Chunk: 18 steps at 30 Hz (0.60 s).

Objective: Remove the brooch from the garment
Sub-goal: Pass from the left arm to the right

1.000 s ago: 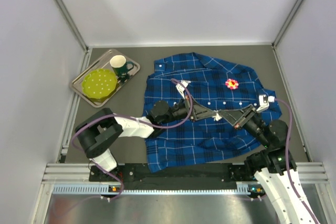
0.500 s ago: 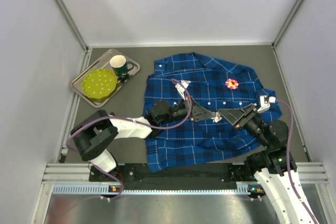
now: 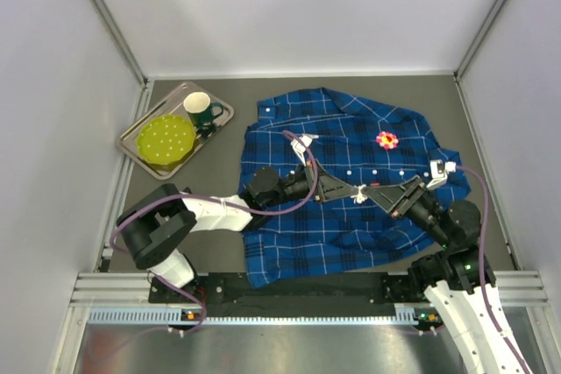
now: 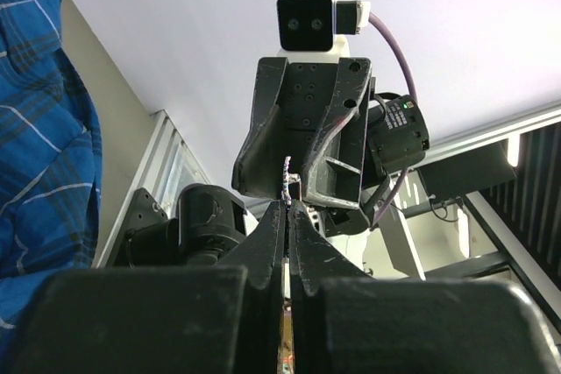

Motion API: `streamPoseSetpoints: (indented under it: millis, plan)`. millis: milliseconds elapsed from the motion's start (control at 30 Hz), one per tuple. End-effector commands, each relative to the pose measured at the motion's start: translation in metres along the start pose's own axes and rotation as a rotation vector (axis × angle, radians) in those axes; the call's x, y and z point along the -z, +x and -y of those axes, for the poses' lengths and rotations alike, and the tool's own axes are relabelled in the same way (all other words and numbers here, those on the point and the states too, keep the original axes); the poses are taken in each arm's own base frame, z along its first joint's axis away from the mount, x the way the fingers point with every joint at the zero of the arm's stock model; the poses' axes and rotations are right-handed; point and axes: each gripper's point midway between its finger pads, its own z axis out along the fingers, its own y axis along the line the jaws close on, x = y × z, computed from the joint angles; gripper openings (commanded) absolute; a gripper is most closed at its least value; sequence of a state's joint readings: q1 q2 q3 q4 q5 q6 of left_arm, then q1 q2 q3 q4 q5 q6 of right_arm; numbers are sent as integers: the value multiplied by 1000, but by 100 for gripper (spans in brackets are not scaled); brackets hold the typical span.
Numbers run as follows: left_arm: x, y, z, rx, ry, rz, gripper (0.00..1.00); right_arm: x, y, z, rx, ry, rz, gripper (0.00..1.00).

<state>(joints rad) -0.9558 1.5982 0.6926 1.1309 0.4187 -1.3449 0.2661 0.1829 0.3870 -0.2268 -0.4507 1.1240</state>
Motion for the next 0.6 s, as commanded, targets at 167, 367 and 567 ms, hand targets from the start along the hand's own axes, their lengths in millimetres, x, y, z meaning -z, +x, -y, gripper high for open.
streamPoseSetpoints:
  millis: [167,367,567]
  plan:
    - [3,-7,18,7,100,19,0,9,9,-16,22,-64,-44,26]
    - [2,-9,17,5,96,27,0,9,10,-16,23,-69,-50,26]
    - [1,-6,18,9,103,12,0,7,11,-9,19,-53,-51,18]
